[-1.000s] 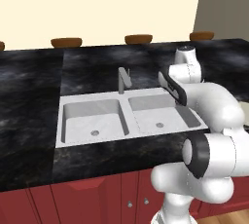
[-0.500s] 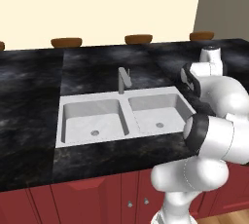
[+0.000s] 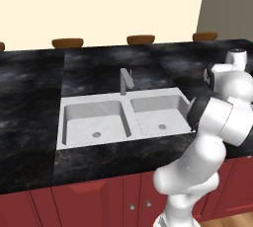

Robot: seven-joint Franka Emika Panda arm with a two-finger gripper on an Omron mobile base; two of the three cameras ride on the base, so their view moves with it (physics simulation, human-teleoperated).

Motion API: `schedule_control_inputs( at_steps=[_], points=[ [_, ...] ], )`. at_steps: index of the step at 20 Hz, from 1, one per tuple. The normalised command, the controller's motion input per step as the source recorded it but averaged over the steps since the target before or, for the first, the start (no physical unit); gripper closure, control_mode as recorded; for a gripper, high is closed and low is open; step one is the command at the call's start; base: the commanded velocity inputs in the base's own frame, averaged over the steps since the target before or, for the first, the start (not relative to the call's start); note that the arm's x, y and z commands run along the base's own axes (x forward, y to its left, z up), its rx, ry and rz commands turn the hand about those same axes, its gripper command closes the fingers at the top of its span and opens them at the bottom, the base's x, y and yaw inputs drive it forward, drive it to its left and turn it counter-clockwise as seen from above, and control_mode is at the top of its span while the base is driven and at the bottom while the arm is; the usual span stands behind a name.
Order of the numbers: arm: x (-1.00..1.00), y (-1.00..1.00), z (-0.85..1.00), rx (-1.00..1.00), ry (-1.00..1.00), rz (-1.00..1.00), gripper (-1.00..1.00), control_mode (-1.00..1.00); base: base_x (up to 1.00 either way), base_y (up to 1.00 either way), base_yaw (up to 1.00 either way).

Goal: Pick the eggplant from the sink and place it in the bowl. Then pick the bowl and place it in the microwave. Then close the microwave door and press the start button.

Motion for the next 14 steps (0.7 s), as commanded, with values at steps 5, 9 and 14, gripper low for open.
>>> schedule_control_inputs(
  at_steps=[5, 9, 14],
  points=[
    [0.00, -0.98, -0.45, 0.00, 0.09, -0.02, 1.00, -1.00, 0.00, 0.00, 0.00],
    [0.14, -0.79, -0.39, 0.02, 0.01, 0.01, 1.00, -1.00, 0.00, 0.00, 0.00],
    [0.37, -0.52, -0.44, 0.00, 0.00, 0.10, 1.00, -1.00, 0.00, 0.00, 0.00]
  ],
)
